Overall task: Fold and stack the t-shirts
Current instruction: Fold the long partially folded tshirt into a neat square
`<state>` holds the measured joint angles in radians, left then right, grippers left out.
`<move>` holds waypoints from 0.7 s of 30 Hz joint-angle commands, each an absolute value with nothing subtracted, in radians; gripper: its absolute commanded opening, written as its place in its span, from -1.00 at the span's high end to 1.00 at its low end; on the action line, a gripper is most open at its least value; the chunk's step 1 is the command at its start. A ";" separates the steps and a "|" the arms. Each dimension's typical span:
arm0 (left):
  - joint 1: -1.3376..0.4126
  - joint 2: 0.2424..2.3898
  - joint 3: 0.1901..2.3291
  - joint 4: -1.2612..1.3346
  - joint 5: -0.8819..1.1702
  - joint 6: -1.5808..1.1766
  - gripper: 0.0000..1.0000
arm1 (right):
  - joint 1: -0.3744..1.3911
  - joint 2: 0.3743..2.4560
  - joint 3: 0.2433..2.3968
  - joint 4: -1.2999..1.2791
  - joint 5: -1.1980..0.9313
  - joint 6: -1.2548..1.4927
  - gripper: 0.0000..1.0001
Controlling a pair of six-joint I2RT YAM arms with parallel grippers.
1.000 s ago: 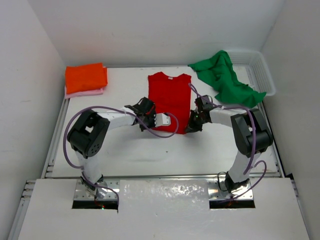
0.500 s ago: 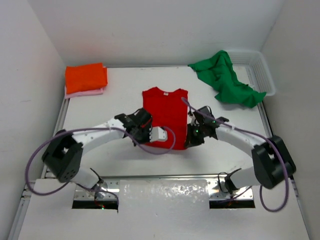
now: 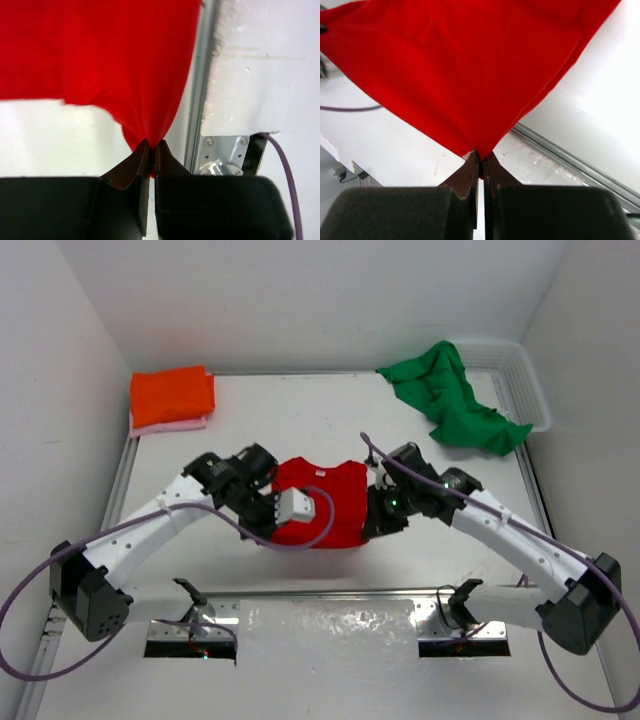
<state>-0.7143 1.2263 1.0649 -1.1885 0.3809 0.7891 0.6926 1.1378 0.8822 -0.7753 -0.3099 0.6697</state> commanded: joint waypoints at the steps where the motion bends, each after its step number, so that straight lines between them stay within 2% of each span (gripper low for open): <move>1: -0.579 1.274 1.189 -1.290 0.437 0.819 1.00 | 0.642 1.228 1.064 -0.887 -0.235 0.609 1.00; 5: -0.489 1.371 1.268 -1.232 0.379 0.759 1.00 | 0.506 1.294 1.097 -0.813 -0.304 0.584 1.00; 7: -0.474 1.416 1.333 -1.195 0.359 0.723 1.00 | 0.471 1.325 1.124 -0.781 -0.330 0.563 1.00; 8: -0.466 1.478 1.441 -1.155 0.315 0.691 1.00 | 0.451 1.424 1.184 -0.750 -0.339 0.548 1.00; 14: -0.430 1.617 1.590 -1.135 0.267 0.663 1.00 | 0.391 1.511 1.247 -0.686 -0.321 0.551 1.00; 21: -0.399 1.703 1.654 -1.045 0.253 0.655 1.00 | 0.327 1.572 1.266 -0.655 -0.313 0.551 1.00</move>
<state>-0.4152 1.6894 1.6039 -1.1015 0.2886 0.6704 0.3576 1.5585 1.2278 -0.6769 -0.3405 0.5686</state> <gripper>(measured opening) 0.023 0.002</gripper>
